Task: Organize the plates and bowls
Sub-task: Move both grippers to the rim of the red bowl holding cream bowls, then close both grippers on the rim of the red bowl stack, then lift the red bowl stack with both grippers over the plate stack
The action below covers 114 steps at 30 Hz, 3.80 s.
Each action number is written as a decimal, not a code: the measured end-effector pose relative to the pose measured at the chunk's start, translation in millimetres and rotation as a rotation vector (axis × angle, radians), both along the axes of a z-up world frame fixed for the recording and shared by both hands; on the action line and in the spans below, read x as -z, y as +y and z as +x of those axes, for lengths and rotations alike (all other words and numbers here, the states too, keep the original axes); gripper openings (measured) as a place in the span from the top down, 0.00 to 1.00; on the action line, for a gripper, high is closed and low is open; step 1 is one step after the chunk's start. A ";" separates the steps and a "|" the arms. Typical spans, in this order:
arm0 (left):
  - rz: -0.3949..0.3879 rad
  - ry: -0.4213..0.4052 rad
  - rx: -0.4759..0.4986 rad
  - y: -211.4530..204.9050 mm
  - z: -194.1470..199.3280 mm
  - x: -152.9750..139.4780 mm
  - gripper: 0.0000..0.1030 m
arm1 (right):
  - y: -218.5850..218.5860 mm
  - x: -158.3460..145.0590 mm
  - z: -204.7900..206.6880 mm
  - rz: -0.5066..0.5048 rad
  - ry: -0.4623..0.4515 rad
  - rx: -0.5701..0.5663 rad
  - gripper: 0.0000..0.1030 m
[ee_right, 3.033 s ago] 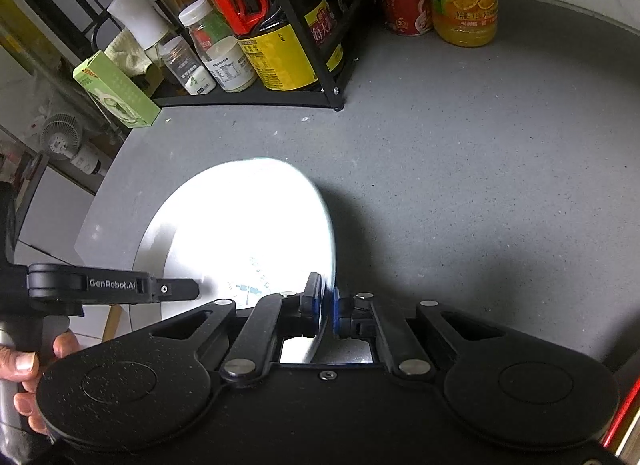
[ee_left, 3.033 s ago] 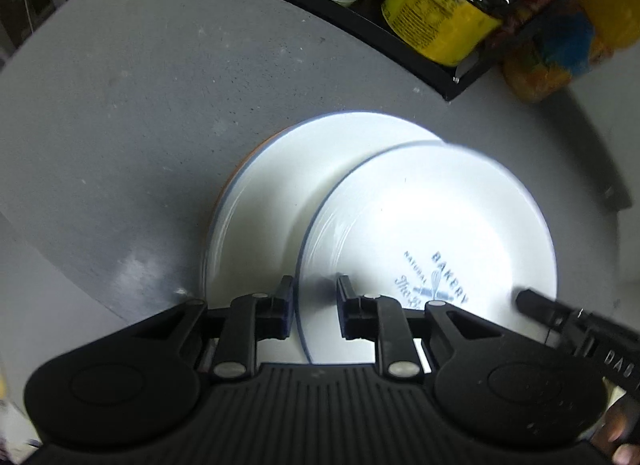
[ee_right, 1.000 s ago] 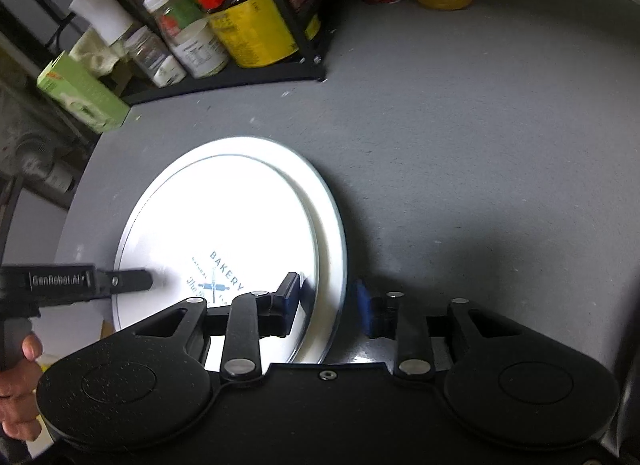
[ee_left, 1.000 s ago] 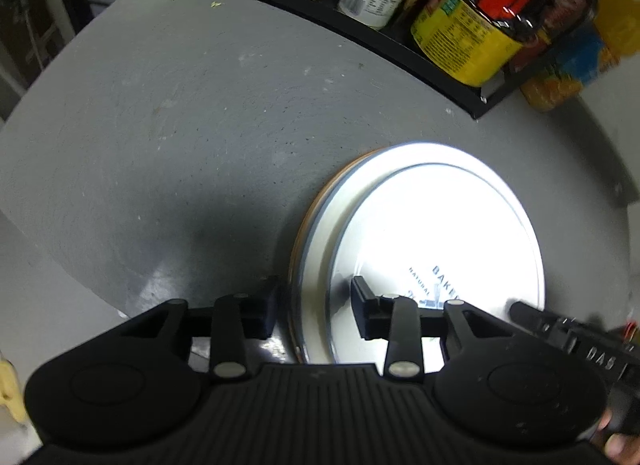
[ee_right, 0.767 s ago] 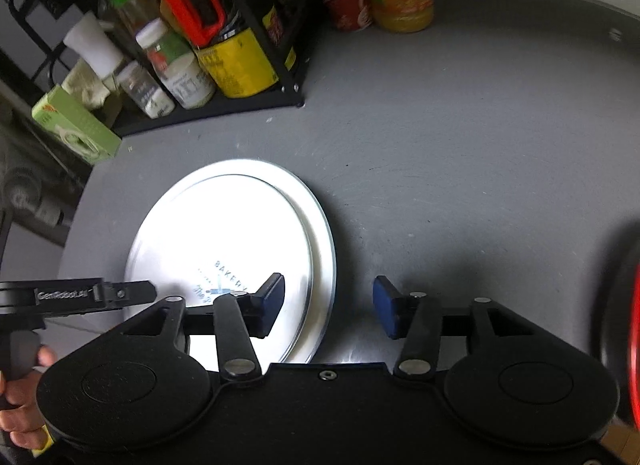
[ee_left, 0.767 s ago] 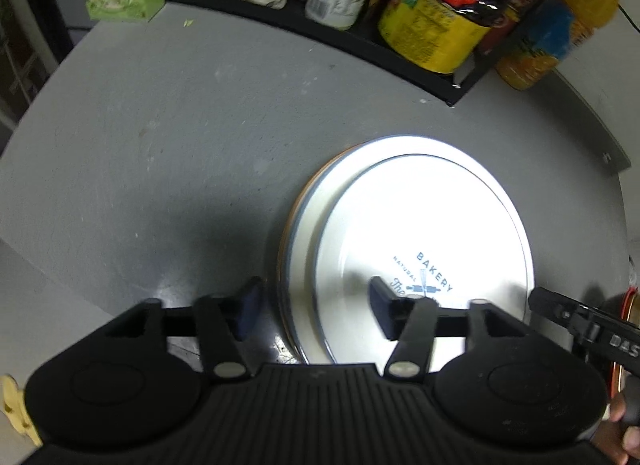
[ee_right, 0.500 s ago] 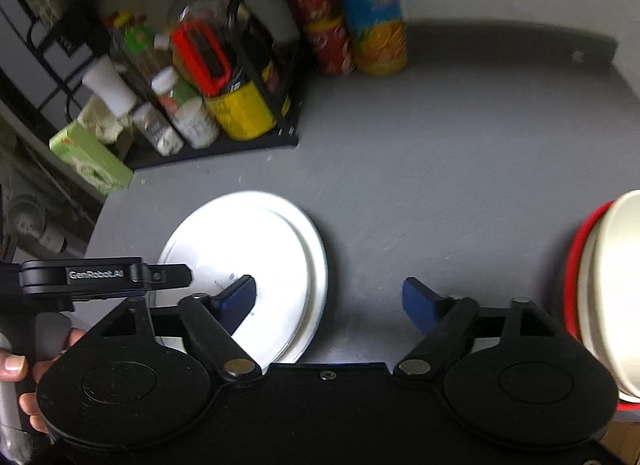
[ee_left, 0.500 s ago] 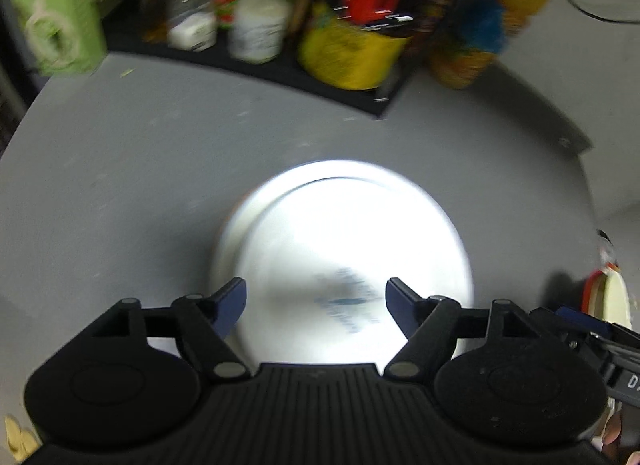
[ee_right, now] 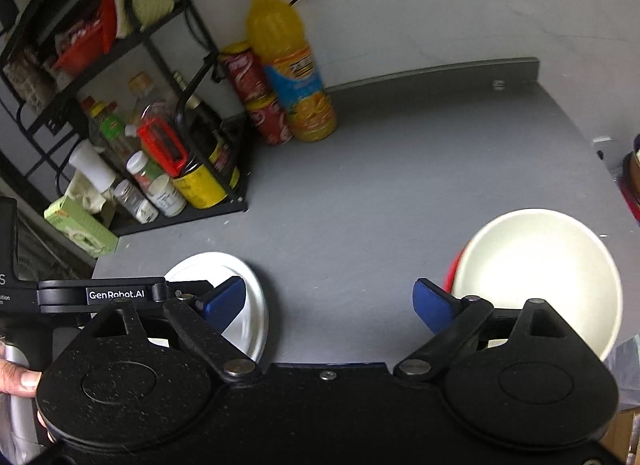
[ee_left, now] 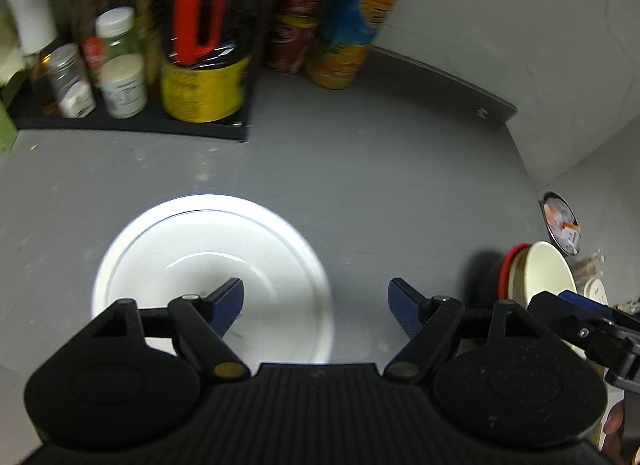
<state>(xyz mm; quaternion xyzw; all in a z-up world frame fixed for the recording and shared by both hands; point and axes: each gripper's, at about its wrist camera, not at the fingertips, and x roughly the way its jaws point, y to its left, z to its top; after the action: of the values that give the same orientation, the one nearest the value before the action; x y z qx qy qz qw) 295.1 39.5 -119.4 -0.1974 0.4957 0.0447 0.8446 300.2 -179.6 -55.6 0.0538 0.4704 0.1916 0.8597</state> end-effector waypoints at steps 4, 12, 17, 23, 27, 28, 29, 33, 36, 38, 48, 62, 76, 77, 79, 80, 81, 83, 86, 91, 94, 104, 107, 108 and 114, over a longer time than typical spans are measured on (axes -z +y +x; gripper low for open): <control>-0.003 -0.009 0.033 -21.9 8.4 -8.1 0.24 | -22.5 -5.6 -0.1 0.021 -0.015 0.036 0.07; -0.001 -0.034 0.058 -72.2 30.6 -28.4 0.24 | -74.9 -11.5 4.9 0.030 -0.038 0.085 0.06; 0.012 -0.046 0.099 -107.8 44.9 -33.5 0.24 | -110.0 -9.6 7.8 0.048 -0.041 0.128 0.05; -0.008 -0.041 0.118 -144.0 57.3 -27.0 0.24 | -142.3 6.4 12.8 0.044 -0.014 0.162 0.05; -0.015 -0.022 0.117 -161.6 67.4 -17.6 0.24 | -159.2 21.5 15.3 0.046 0.016 0.176 0.05; -0.015 -0.015 0.116 -165.7 69.5 -14.7 0.24 | -163.4 25.0 15.9 0.047 0.024 0.179 0.05; -0.014 -0.006 0.114 -170.2 71.8 -10.8 0.24 | -168.0 29.2 17.0 0.052 0.035 0.184 0.05; -0.015 0.012 0.091 -179.1 77.3 1.7 0.24 | -178.7 42.1 21.6 0.054 0.065 0.179 0.05; -0.017 0.036 0.072 -184.0 82.0 13.0 0.24 | -183.1 53.7 29.0 0.063 0.098 0.176 0.05; -0.016 0.060 0.059 -186.8 85.5 22.2 0.24 | -185.5 62.8 33.1 0.069 0.125 0.175 0.06; -0.058 0.139 -0.036 -181.8 88.6 58.1 0.28 | -183.2 94.8 48.9 0.075 0.224 0.147 0.14; -0.181 0.212 -0.029 -189.1 94.4 90.7 0.65 | -185.8 121.9 53.7 0.114 0.346 0.136 0.61; -0.190 0.166 -0.034 -185.4 84.1 78.4 0.73 | -179.5 104.4 50.4 0.092 0.297 0.086 0.68; -0.190 0.164 -0.035 -183.6 83.2 77.2 0.73 | -177.9 102.3 50.3 0.093 0.291 0.089 0.68; -0.191 0.158 -0.035 -180.1 82.1 74.9 0.73 | -174.9 98.3 48.5 0.096 0.282 0.097 0.68; -0.192 0.153 -0.033 -177.8 81.0 72.9 0.73 | -172.6 95.9 47.3 0.094 0.276 0.099 0.68; -0.192 0.146 -0.031 -175.6 79.7 70.7 0.73 | -169.8 93.7 46.1 0.093 0.271 0.099 0.68; -0.197 0.132 -0.027 -168.6 75.1 65.6 0.73 | -164.6 89.2 42.5 0.093 0.262 0.096 0.68; -0.202 0.120 -0.020 -155.0 68.7 58.7 0.73 | -151.6 83.0 37.3 0.098 0.247 0.097 0.68; -0.193 0.101 -0.012 -129.5 60.0 46.0 0.73 | -123.1 73.5 26.4 0.118 0.229 0.108 0.68; -0.184 0.092 -0.008 -110.4 52.3 35.1 0.73 | -103.8 67.7 19.5 0.129 0.219 0.097 0.68; -0.156 0.048 -0.014 -43.6 20.7 6.7 0.73 | -39.0 49.8 0.0 0.145 0.190 0.080 0.68; -0.170 0.042 -0.027 -25.7 13.3 3.9 0.73 | -20.4 47.4 -3.9 0.142 0.187 0.071 0.68; -0.172 0.040 -0.031 -21.1 10.5 3.3 0.73 | -14.5 46.6 -5.0 0.142 0.186 0.067 0.68; -0.188 0.031 -0.063 10.8 -6.4 0.1 0.73 | 11.6 42.7 -14.9 0.141 0.186 0.033 0.68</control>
<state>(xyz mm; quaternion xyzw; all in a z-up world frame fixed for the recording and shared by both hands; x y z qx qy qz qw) 288.7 50.3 -119.5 -0.2906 0.5043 0.0278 0.8127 285.3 -168.0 -98.4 0.1395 0.5325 0.2040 0.8096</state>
